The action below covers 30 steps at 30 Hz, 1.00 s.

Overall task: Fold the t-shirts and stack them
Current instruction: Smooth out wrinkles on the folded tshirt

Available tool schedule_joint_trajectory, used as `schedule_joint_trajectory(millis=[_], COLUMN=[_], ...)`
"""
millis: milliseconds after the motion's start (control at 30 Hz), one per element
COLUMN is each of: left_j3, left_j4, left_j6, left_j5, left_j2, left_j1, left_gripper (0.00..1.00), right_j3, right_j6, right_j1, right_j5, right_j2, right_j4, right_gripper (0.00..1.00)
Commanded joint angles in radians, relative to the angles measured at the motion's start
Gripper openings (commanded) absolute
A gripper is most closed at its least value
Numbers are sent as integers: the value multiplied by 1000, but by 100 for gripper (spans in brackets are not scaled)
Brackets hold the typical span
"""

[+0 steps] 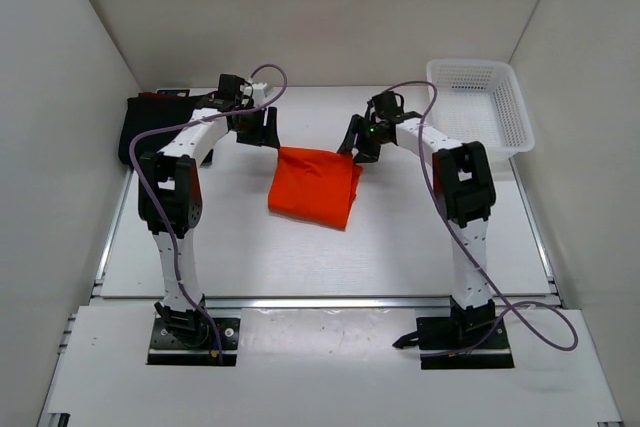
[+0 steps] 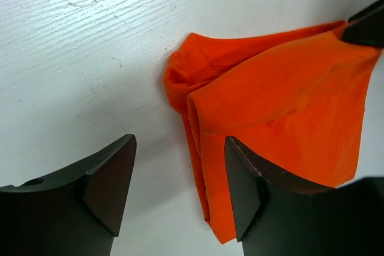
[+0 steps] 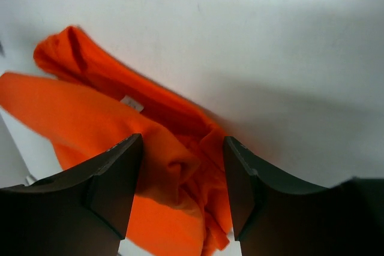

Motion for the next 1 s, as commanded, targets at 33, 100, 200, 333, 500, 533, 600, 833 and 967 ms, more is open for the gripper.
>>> schedule_joint_trajectory(millis=[33, 100, 200, 333, 500, 533, 600, 833, 967], left_j3=[-8, -11, -9, -4, -12, -14, -17, -12, -8], left_j4=[-1, 2, -3, -11, -17, -15, -9, -21, -12], left_j6=[-29, -31, -35, -31, -25, -28, -29, -20, -19], left_j5=[20, 18, 17, 21, 28, 18, 23, 14, 11], left_j2=[-27, -27, -25, -31, -25, -28, -31, -24, -27], left_j1=[6, 9, 6, 8, 2, -1, 0, -6, -2], left_gripper=[71, 71, 71, 71, 71, 70, 71, 71, 71], right_j3=[-175, -229, -305, -454, -502, -499, -535, -462, -407], right_j6=[75, 81, 113, 158, 112, 106, 100, 92, 78], right_j1=[-7, -7, 0, -6, 6, 6, 2, 14, 26], right_j5=[-54, -62, -62, -37, -36, -46, -36, -10, -17], right_j2=[-176, -197, -232, -329, -345, -338, -361, -289, -249], right_j4=[203, 245, 337, 553, 561, 560, 602, 492, 460], right_gripper=[53, 54, 54, 55, 55, 55, 56, 52, 21])
